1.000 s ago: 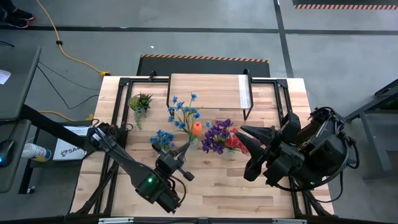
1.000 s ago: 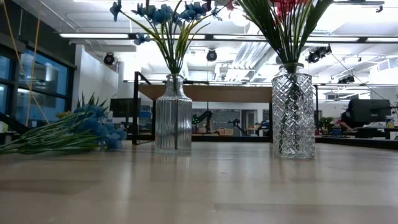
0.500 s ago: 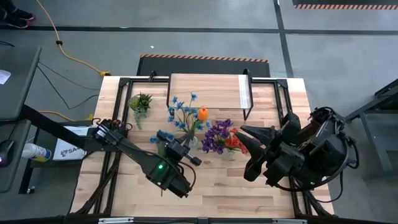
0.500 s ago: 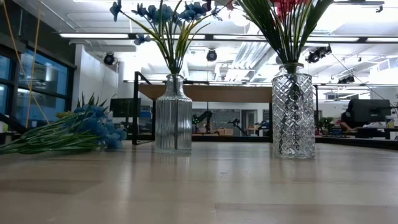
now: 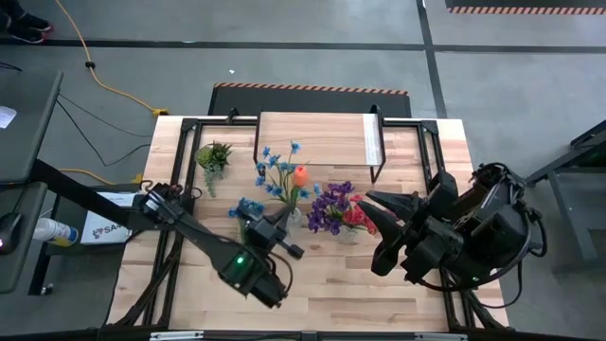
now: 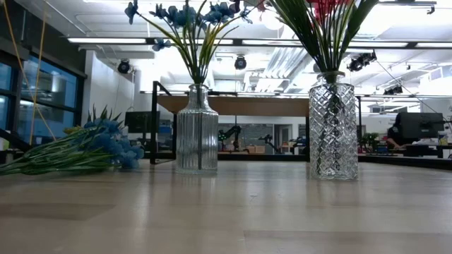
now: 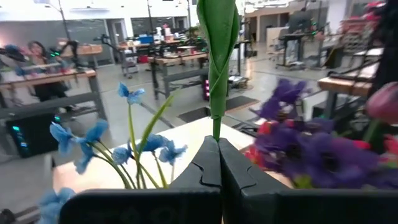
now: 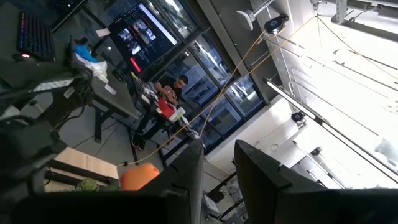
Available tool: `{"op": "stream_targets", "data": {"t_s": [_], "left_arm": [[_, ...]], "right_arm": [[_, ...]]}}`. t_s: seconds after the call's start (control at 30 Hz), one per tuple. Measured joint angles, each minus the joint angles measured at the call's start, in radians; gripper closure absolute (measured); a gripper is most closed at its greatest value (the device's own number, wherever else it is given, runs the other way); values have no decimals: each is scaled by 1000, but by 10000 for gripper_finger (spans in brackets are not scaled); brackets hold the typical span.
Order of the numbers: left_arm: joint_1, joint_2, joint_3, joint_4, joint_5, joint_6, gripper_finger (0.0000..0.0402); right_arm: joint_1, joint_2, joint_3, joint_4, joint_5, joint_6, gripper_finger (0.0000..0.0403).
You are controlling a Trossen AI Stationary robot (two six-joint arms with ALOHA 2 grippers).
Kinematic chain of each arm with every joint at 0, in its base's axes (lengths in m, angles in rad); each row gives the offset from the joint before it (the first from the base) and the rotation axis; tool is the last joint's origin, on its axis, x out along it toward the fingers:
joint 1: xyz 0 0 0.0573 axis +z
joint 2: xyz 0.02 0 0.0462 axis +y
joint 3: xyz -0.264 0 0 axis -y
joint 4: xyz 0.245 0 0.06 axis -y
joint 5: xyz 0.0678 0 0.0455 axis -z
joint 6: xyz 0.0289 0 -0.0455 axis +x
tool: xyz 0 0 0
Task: Pick and place flowers into a vace then onto a shelf
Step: Put the orange flower into the left transparent flower vase
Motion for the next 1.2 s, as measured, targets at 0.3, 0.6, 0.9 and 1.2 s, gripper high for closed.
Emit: {"op": "stream_targets", "data": {"t_s": [0.3, 0.6, 0.9, 1.2], "left_arm": [[-95, -50, -1, 0, 0, -46, 382], [-143, -107, 0, 1, 2, -56, 382], [-196, -191, 0, 1, 1, -30, 382], [-242, -230, 169, 6, 0, 171, 382]], "right_arm": [[0, 0, 0, 0, 1, -3, 320], [0, 0, 0, 0, 3, 0, 320], [0, 0, 0, 0, 5, 0, 320], [0, 0, 0, 0, -8, -3, 320]]}}
